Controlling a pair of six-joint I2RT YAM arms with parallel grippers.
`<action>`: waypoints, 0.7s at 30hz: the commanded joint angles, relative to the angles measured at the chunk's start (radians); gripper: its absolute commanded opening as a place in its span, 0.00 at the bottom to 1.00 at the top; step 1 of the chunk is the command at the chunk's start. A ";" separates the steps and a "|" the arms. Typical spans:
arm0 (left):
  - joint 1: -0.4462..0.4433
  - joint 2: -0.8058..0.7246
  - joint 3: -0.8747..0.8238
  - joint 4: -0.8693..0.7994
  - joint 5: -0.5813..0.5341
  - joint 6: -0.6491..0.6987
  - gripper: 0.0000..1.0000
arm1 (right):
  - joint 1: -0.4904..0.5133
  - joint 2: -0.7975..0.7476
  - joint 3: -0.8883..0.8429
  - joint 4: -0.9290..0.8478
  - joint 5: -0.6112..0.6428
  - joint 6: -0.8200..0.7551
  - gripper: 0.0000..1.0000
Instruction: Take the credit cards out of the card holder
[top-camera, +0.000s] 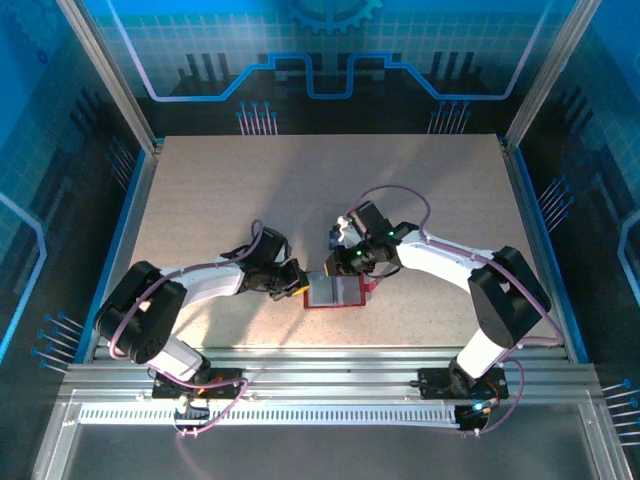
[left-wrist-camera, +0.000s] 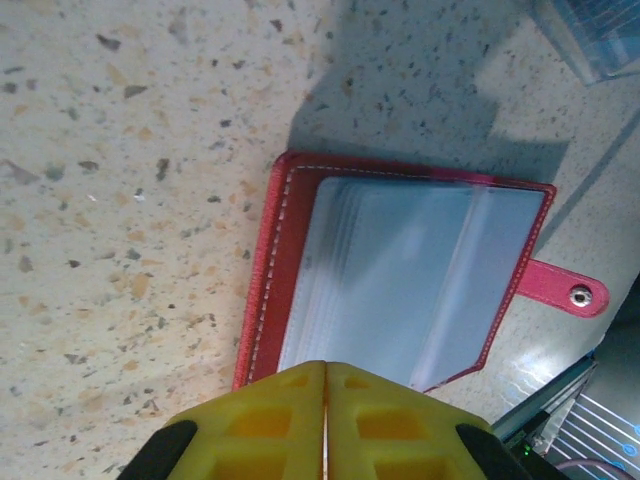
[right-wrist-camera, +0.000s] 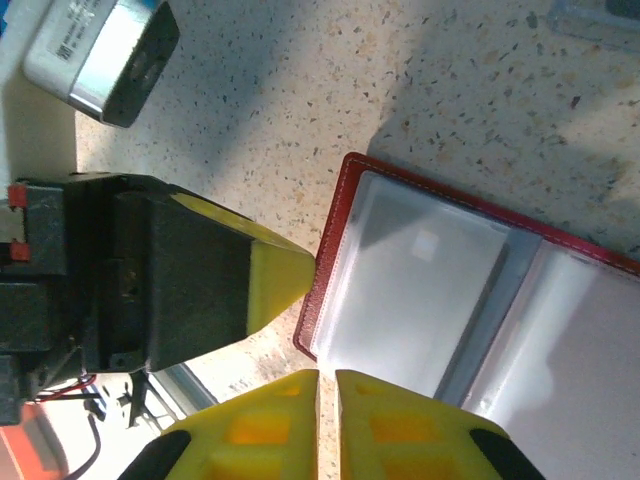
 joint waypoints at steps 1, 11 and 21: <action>-0.007 0.023 -0.010 -0.035 -0.012 0.022 0.08 | 0.010 0.028 -0.011 0.041 -0.047 0.061 0.14; -0.008 0.039 -0.013 -0.058 -0.038 0.044 0.07 | 0.010 0.099 -0.003 0.045 -0.087 0.107 0.20; -0.007 0.071 0.004 -0.067 -0.042 0.056 0.07 | 0.010 0.137 -0.002 0.058 -0.114 0.123 0.20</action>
